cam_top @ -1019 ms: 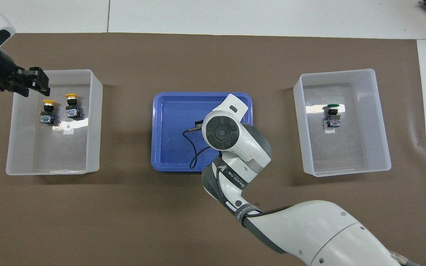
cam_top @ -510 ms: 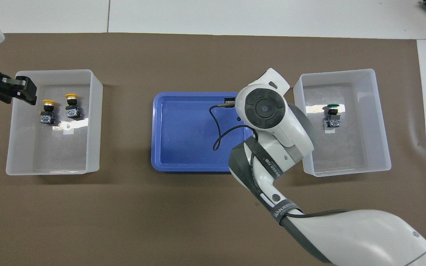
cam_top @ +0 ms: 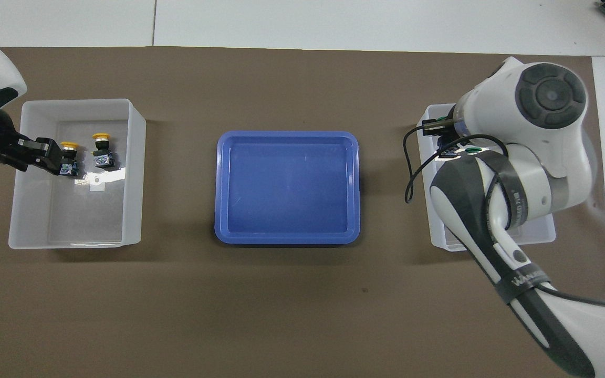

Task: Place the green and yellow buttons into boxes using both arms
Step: 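Carry the green button into the nearby box and release it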

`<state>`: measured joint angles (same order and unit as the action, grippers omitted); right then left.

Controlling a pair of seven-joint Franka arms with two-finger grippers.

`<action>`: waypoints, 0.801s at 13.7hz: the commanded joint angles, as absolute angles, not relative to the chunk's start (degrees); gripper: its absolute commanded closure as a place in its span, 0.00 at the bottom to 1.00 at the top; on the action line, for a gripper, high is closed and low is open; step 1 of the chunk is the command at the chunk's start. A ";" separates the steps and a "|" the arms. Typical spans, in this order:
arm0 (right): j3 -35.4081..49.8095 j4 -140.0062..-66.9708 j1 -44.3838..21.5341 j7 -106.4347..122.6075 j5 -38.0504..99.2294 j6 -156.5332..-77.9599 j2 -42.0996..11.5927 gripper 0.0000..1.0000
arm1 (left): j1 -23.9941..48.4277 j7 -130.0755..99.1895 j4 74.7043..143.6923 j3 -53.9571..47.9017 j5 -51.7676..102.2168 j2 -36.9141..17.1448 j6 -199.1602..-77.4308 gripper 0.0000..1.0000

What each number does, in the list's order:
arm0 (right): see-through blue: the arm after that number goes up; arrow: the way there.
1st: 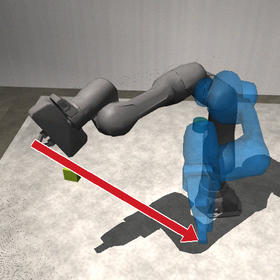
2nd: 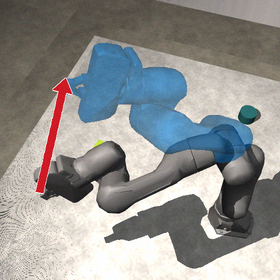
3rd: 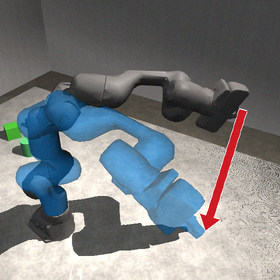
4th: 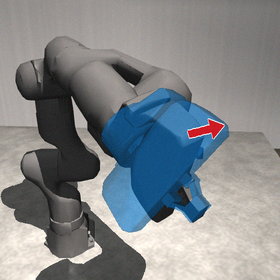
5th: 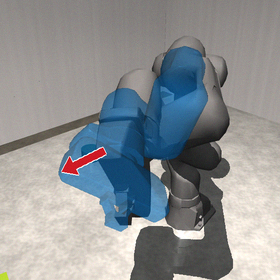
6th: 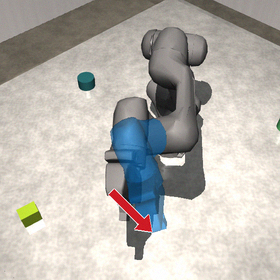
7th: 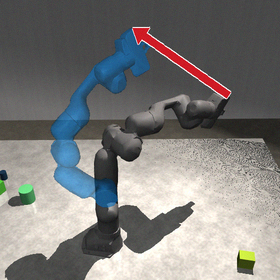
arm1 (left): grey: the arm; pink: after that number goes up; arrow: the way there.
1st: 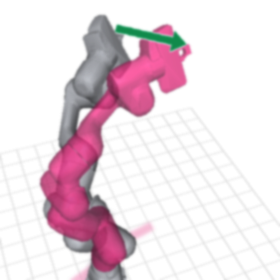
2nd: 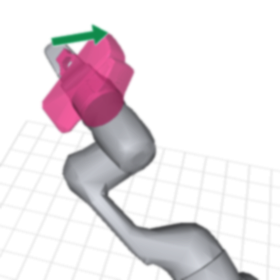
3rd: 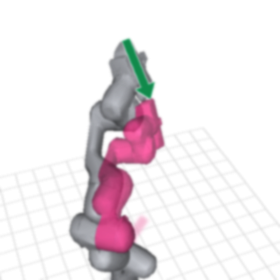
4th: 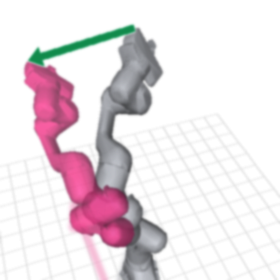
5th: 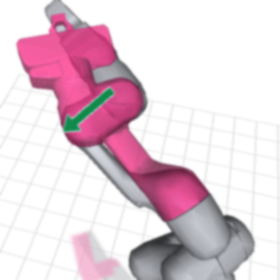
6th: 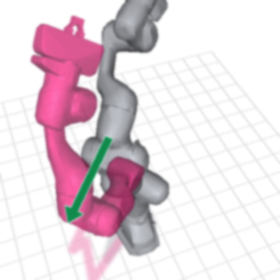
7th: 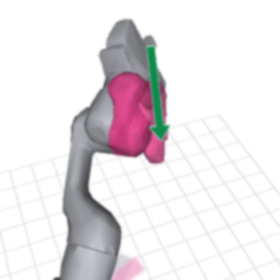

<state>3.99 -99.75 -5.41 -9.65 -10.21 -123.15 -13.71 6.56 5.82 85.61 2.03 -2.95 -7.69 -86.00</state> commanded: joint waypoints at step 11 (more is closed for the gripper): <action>4.83 -118.21 8.96 3.87 -8.26 -143.16 -13.70 1.00 | 7.56 0.10 92.55 2.37 3.33 -5.36 -96.14 0.49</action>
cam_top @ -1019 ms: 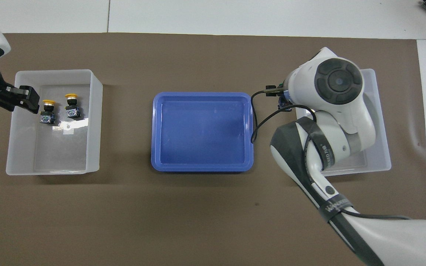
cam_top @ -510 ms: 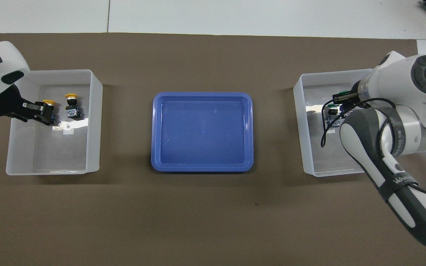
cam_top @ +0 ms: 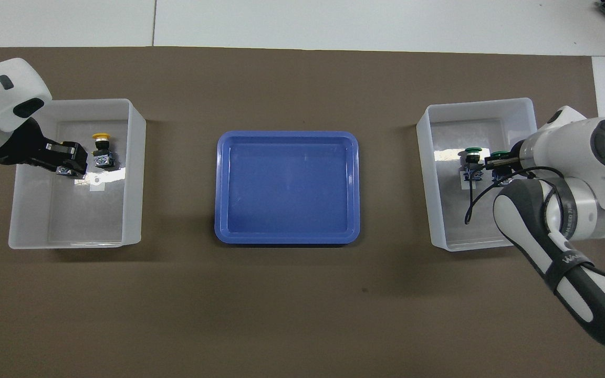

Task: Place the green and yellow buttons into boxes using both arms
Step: 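Carry the green button into the nearby box and release it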

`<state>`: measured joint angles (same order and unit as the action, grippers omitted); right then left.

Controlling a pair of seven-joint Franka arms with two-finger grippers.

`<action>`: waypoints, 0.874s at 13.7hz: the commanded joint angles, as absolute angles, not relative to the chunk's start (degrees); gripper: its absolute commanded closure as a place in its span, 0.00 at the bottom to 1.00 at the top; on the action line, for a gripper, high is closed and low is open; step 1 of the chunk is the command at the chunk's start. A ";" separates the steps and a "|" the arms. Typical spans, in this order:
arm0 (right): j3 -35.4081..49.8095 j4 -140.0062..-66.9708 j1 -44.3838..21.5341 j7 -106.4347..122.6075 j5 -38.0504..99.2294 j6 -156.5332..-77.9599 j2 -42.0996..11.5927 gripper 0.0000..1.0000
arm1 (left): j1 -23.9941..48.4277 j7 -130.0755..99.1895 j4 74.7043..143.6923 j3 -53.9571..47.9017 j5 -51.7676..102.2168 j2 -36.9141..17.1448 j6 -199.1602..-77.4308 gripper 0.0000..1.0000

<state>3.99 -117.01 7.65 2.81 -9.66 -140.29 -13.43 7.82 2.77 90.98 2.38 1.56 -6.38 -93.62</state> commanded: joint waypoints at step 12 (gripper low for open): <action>5.18 -113.57 7.82 3.34 -8.26 -137.58 -12.14 0.00 | 7.47 0.52 92.37 2.81 -0.69 -5.45 -96.24 0.00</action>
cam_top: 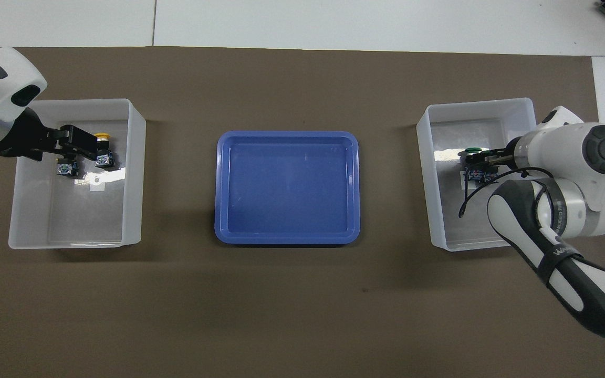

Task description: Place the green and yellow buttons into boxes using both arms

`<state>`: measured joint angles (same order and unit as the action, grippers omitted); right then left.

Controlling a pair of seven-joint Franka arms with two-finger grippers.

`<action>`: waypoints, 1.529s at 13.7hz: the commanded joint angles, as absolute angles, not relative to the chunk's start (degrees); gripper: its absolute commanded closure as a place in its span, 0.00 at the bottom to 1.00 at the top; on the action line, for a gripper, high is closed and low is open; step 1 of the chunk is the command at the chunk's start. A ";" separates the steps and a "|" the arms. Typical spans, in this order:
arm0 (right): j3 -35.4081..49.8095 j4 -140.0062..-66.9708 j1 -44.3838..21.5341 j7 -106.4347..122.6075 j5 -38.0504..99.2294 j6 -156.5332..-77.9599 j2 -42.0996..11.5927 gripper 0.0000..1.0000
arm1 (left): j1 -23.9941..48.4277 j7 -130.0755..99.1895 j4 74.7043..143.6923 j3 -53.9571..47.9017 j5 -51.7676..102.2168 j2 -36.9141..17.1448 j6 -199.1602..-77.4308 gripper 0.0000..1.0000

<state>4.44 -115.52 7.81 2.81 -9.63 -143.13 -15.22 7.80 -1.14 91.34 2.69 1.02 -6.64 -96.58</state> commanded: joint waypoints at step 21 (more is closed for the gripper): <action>10.02 -96.07 9.49 -1.76 -0.70 -100.91 0.44 0.00 | 3.16 5.44 90.97 2.55 -0.97 -4.48 -95.98 0.00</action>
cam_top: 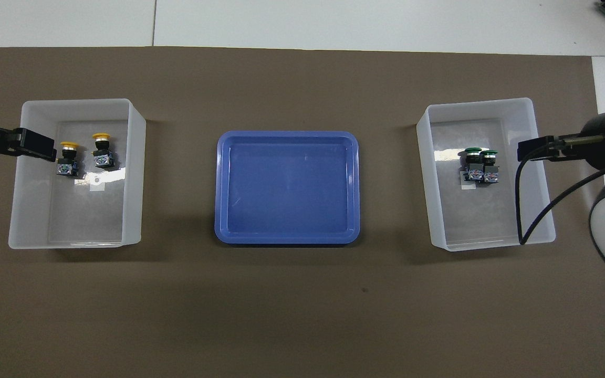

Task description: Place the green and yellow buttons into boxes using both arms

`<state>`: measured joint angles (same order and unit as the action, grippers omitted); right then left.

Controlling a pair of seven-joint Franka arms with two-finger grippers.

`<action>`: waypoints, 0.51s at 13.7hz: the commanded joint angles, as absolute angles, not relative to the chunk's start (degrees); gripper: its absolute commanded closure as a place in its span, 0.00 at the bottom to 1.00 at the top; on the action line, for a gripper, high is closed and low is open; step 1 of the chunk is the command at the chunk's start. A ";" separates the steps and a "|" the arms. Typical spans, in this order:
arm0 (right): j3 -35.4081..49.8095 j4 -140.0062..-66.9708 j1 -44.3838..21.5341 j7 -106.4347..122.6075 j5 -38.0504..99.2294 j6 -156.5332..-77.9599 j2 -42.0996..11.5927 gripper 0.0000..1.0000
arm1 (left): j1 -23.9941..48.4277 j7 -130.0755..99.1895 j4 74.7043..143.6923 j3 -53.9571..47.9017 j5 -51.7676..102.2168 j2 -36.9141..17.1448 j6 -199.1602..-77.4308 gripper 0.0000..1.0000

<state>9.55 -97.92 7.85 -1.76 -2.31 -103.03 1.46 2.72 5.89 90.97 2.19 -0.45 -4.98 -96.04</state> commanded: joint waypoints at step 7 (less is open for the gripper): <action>10.72 -93.34 8.44 -2.29 -0.88 -99.23 0.00 0.00 | 3.25 5.45 90.62 2.46 -0.88 -4.39 -96.42 0.00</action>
<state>10.43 -95.09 8.17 -1.76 -2.31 -100.85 1.02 2.73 5.89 90.82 2.15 -0.45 -4.98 -96.06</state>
